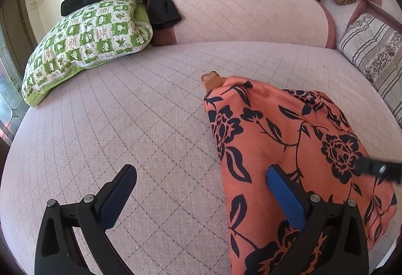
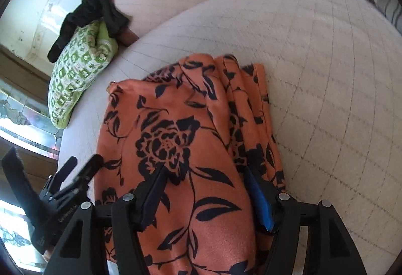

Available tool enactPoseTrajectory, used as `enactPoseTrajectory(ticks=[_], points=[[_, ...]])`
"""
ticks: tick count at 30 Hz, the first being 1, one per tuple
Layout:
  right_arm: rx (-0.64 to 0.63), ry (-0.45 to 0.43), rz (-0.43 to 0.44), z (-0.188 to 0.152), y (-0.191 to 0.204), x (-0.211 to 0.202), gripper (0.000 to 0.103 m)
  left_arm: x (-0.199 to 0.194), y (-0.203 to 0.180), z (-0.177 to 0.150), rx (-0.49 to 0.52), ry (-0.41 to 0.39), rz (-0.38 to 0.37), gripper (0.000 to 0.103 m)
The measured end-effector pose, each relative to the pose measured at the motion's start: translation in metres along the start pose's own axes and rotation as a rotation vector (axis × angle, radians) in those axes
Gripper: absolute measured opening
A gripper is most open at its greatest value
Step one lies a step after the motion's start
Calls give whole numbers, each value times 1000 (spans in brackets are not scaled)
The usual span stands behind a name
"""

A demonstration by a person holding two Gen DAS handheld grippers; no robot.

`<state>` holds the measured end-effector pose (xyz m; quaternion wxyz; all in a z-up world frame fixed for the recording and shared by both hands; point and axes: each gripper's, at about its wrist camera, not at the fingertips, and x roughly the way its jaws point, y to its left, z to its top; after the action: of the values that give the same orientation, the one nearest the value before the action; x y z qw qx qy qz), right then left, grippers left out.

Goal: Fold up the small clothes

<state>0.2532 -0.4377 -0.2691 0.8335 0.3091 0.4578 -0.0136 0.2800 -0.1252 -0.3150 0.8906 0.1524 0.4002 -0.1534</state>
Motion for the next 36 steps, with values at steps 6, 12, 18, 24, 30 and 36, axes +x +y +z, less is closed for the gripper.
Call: enactPoseTrajectory(ticks=[6, 12, 18, 24, 30, 36], points=[[-23, -199, 45, 0, 13, -37, 65, -2, 0, -1, 11, -5, -2, 103], [-71, -139, 26, -3, 35, -19, 34, -3, -1, -3, 21, -6, -7, 103], [-37, -38, -24, -2, 38, 9, 34, -2, 1, -4, 26, -3, -19, 103], [23, -64, 80, 3, 27, -5, 39, -5, 0, -5, 42, -11, -26, 103], [60, -170, 147, 8, 17, -31, 78, -7, -3, -6, 46, -12, -44, 103], [152, -152, 177, 12, -5, -31, 78, -10, -7, -5, 55, -18, -53, 103]])
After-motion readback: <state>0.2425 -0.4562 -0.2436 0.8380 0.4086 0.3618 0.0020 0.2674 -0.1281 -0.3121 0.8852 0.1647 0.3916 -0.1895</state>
